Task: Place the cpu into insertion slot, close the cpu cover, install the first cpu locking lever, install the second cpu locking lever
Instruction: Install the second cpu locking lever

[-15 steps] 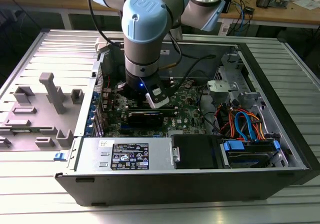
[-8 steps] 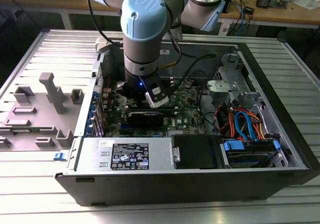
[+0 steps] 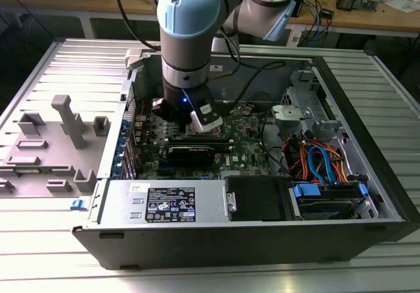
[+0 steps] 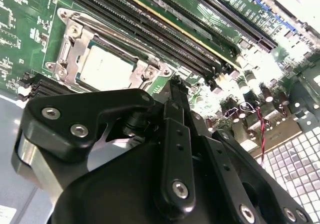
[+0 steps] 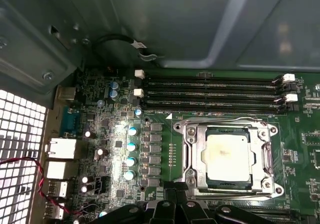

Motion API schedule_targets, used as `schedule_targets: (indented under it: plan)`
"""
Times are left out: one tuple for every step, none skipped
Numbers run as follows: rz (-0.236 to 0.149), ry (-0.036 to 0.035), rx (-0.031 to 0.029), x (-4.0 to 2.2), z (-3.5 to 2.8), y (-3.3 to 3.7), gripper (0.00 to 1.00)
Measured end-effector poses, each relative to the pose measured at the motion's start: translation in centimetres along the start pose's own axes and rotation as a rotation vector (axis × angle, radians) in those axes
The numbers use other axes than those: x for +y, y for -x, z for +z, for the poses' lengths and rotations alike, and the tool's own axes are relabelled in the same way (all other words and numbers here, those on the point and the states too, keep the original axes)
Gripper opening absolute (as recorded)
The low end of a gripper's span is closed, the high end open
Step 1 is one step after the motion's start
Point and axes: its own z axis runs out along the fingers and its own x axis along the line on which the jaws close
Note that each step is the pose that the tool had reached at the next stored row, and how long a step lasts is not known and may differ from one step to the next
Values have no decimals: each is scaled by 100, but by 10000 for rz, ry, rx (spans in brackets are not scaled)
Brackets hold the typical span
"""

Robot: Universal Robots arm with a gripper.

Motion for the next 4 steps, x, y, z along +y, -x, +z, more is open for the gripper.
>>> schedule_targets:
  plan:
    - [0,0,1,2,-7,0,11]
    - [0,1,1,2,-11,0,11]
    - [0,1,2,4,-17,-1,11]
    - [1,0,3,5,-21,-1,11]
